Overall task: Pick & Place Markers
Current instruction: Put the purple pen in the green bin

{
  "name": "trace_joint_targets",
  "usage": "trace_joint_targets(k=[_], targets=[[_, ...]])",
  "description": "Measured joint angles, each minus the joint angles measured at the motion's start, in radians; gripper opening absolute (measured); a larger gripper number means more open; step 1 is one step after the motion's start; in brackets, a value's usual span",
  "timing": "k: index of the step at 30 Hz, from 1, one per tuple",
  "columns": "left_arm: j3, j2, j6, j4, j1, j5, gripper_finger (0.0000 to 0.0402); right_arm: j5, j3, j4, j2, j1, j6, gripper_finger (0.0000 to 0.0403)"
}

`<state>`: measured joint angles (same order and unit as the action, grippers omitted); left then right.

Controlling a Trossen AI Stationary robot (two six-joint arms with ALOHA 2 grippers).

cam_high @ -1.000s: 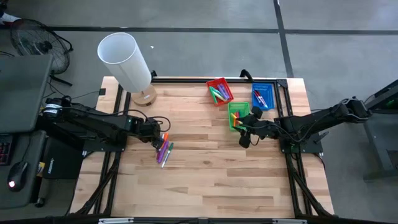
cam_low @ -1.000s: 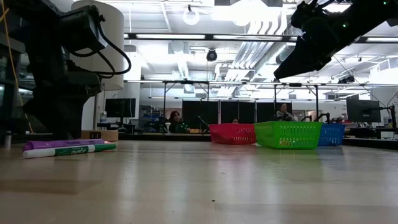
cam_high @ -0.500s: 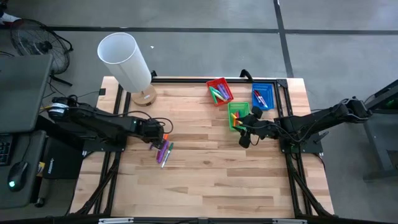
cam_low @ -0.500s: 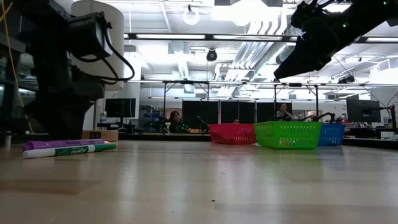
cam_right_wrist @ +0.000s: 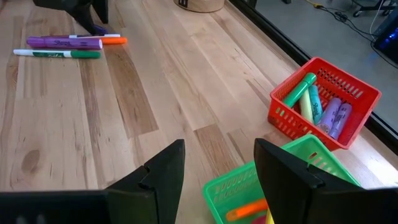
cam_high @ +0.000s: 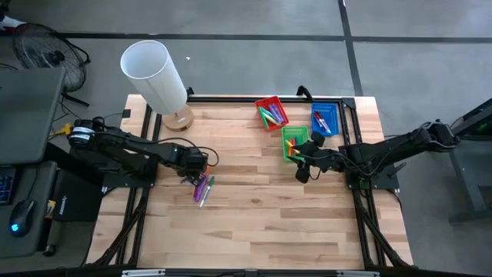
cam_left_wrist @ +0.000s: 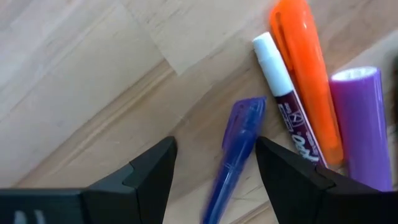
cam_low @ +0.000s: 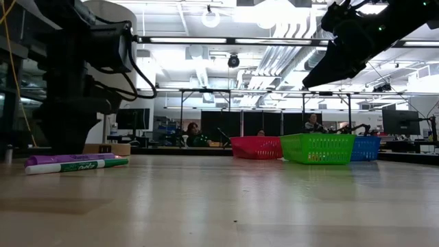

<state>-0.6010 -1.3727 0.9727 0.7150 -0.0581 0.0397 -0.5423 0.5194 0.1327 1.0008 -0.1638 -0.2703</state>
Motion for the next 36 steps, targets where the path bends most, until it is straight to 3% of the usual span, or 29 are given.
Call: trace_joint_targets(k=[8,14,26,30,36], targets=[[0.001,-0.001,-0.12,0.027,0.0,-0.045,0.0222,0.029,0.0,0.001,0.0,0.0,-0.002,0.0181],[0.003,-0.002,-0.12,0.044,-0.052,-0.057,0.0222,0.034,0.0,0.001,0.0,0.0,-0.002,0.0181],[0.005,-0.002,-0.107,0.052,-0.18,0.009,0.0221,0.034,0.0,0.001,0.0,0.0,-0.009,0.0181],[0.005,-0.002,-0.116,0.047,-0.179,0.024,0.0199,0.034,0.0,0.001,0.0,0.0,-0.01,0.0181],[0.004,-0.002,-0.131,0.037,-0.179,0.023,0.0134,0.037,0.0,0.001,0.0,0.0,-0.017,0.0181]])
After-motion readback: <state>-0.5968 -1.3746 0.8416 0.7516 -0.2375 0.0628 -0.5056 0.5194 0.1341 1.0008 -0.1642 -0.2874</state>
